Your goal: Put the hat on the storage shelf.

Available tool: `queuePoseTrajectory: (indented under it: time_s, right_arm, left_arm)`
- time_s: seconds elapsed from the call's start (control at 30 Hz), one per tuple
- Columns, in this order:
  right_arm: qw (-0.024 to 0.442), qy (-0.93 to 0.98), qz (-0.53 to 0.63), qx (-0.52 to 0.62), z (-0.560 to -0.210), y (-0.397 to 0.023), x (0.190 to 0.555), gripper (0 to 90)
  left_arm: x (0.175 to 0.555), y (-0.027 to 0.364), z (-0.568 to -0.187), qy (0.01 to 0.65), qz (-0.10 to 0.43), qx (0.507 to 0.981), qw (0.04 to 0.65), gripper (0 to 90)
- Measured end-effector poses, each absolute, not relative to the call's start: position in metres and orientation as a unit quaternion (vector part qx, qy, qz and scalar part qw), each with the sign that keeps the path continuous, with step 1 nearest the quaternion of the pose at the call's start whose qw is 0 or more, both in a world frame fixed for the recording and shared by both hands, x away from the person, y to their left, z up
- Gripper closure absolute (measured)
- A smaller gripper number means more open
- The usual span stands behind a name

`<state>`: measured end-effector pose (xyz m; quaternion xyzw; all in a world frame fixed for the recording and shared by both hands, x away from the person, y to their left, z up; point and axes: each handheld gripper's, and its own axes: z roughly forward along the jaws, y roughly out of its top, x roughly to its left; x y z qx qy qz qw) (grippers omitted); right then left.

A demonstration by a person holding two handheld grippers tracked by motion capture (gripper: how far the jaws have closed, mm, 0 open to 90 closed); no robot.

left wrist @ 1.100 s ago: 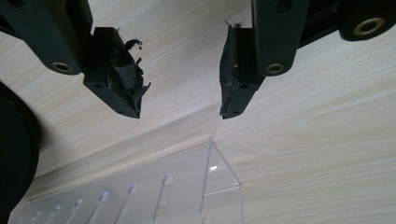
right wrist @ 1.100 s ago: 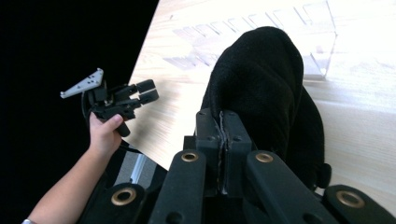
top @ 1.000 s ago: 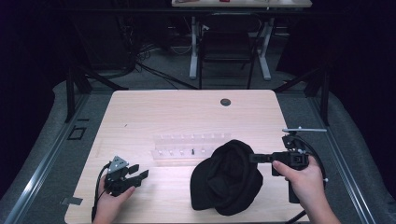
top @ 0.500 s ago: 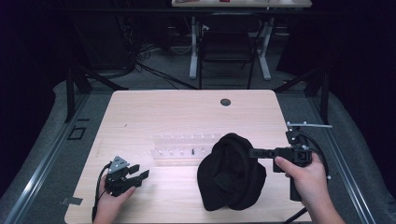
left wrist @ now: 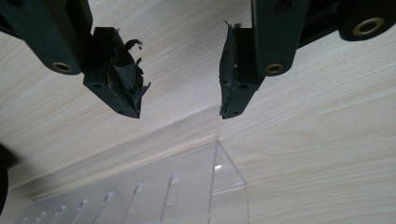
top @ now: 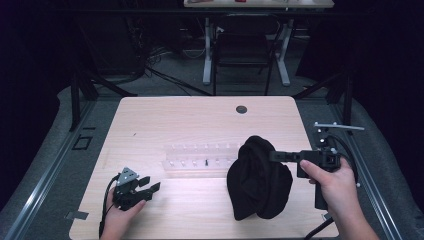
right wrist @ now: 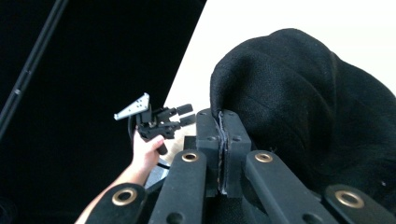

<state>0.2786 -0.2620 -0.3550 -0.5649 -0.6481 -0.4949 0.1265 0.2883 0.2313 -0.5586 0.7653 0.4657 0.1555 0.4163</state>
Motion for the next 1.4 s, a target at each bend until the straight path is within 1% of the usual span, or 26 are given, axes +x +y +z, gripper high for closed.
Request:
queuePoseTrajectory:
  time_s: [0.2,0.7,0.97,1.07,1.4]
  right_arm:
    - [0.128,-0.638,-0.506,-0.566,-0.347,-0.266,0.283,88.5]
    - [0.125,-0.627,-0.528,-0.559,-0.33,-0.258,0.293,88.4]
    - [0.125,-0.625,-0.529,-0.56,-0.328,-0.259,0.298,88.4]
    - [0.128,-0.621,-0.533,-0.56,-0.326,-0.259,0.3,88.4]
    - [0.121,-0.619,-0.539,-0.558,-0.309,-0.256,0.307,88.4]
  left_arm:
    - [0.288,0.228,-0.558,0.464,0.154,0.765,0.42,49.4]
    - [0.286,0.225,-0.557,0.456,0.157,0.767,0.424,48.9]
    - [0.286,0.223,-0.557,0.457,0.154,0.764,0.429,48.6]
    - [0.286,0.223,-0.556,0.451,0.153,0.77,0.425,48.6]
    - [0.286,0.221,-0.555,0.448,0.153,0.769,0.429,48.4]
